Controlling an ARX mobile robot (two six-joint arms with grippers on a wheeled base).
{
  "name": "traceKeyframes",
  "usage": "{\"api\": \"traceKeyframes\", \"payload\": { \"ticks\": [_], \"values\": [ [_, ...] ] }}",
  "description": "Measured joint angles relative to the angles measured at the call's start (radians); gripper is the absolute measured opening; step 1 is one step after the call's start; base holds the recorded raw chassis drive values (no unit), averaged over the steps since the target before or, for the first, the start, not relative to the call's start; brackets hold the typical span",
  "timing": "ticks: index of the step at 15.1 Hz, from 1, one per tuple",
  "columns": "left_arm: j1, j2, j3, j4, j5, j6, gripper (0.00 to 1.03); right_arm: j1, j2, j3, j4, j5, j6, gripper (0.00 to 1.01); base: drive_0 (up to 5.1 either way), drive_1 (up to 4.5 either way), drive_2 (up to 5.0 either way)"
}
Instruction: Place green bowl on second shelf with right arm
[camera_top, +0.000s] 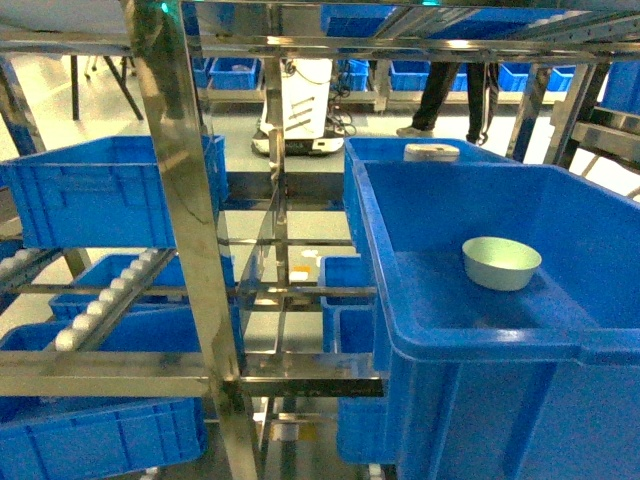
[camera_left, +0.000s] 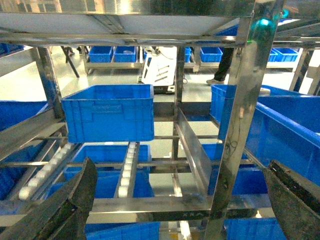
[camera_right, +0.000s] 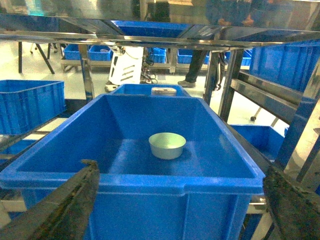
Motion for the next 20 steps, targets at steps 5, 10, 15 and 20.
{"api": "traceKeyframes", "payload": {
  "ticks": [5, 10, 15, 20],
  "values": [
    [0.0, 0.0, 0.0, -0.005, 0.0, 0.0, 0.98, 0.0, 0.0, 0.0, -0.005, 0.0, 0.0, 0.98, 0.0, -4.17, 4.1],
    [0.0, 0.0, 0.0, -0.003, 0.0, 0.0, 0.98, 0.0, 0.0, 0.0, -0.001, 0.0, 0.0, 0.98, 0.1, -3.24, 3.3],
    [0.0, 0.0, 0.0, -0.003, 0.0, 0.0, 0.98, 0.0, 0.0, 0.0, -0.003, 0.0, 0.0, 0.98, 0.0, 0.0, 0.0],
    [0.0, 0.0, 0.0, -0.003, 0.0, 0.0, 0.98, 0.0, 0.0, 0.0, -0.003, 0.0, 0.0, 0.98, 0.0, 0.0, 0.0]
  ]
}}
